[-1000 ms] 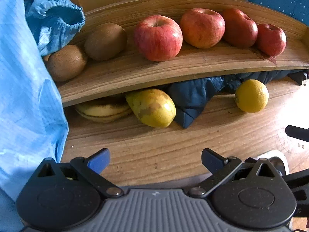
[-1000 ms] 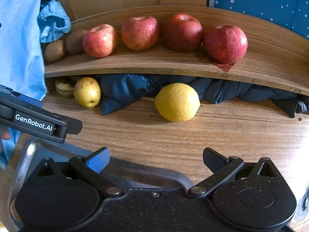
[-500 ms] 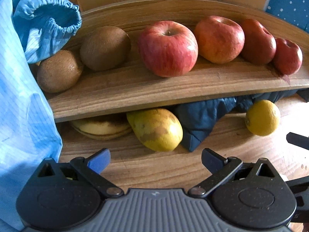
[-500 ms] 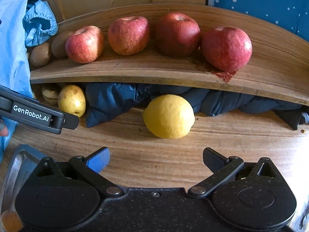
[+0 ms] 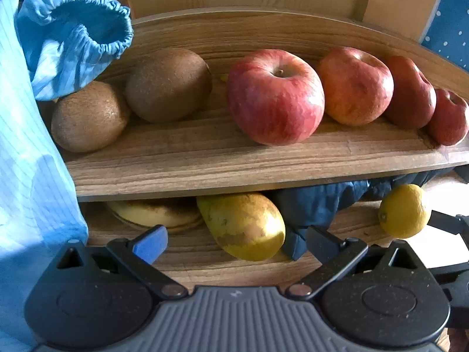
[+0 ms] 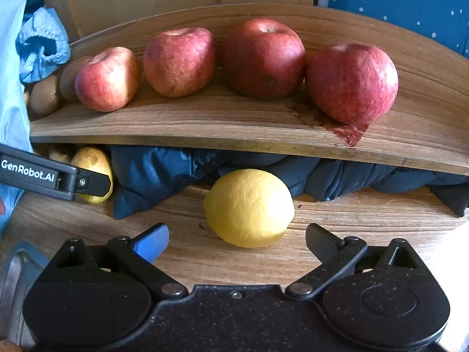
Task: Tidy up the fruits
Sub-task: 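Move both open tools back toward the yellow pear and lemon under the shelf, then close left tool on the yellow pear while right tool closes on the lemon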
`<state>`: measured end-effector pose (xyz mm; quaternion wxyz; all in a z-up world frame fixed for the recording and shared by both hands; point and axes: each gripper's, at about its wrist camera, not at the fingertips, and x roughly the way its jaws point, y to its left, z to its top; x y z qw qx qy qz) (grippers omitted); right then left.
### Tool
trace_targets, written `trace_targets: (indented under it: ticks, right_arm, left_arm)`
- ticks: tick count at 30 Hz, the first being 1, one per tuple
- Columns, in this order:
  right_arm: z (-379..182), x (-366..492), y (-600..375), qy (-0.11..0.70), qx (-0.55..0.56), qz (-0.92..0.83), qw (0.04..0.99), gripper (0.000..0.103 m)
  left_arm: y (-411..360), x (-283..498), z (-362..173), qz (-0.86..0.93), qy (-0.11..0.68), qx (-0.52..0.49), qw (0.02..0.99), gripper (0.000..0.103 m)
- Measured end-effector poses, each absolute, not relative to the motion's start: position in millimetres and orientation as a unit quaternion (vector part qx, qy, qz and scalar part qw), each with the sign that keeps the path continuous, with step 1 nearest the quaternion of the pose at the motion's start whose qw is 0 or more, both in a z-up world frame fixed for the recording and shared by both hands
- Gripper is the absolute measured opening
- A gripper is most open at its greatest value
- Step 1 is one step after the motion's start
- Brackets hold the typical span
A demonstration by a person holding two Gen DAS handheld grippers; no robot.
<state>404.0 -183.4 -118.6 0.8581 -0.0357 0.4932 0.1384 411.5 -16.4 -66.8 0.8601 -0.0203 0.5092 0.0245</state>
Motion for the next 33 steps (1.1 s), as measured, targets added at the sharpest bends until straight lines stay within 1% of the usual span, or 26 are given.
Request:
trace_targets:
  ticks: [3, 14, 22, 27, 33]
  right_arm:
    - [-119, 405, -184, 0.493, -0.034, 0.138, 0.858, 0.094]
    - [-124, 402, -179, 0.494, -0.035, 0.135, 0.858, 0.089]
    - [-126, 400, -175, 0.491, -0.041, 0.123, 0.861, 0.086]
    - [-125, 402, -170, 0.486, -0.042, 0.112, 0.866, 0.082]
    - [-121, 398, -170, 0.480, -0.041, 0.109, 0.869, 0.078]
  left_arm:
    - [-13, 414, -67, 0.023, 0.508, -0.024, 0.861, 0.102]
    - [-7, 413, -73, 0.006, 0.509, -0.038, 0.860, 0.098]
    - [-5, 410, -77, 0.003, 0.509, -0.045, 0.860, 0.092]
    - [-4, 410, -81, 0.000, 0.507, -0.054, 0.860, 0.084]
    - [-4, 411, -90, -0.003, 0.507, -0.065, 0.860, 0.077]
